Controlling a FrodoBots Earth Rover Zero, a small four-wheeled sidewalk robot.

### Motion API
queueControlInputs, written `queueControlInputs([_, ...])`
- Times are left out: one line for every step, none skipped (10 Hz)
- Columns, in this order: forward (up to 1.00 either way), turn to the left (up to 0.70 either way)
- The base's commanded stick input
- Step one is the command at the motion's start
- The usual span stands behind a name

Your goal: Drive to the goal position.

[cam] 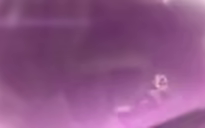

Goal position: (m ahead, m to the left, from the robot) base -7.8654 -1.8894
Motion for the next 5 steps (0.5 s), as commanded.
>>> queueControlInputs([0.00, 0.00])
queueControlInputs([0.00, 0.00])
queueControlInputs([0.00, 0.33])
queueControlInputs([0.00, 0.45])
queueControlInputs([0.00, 0.27])
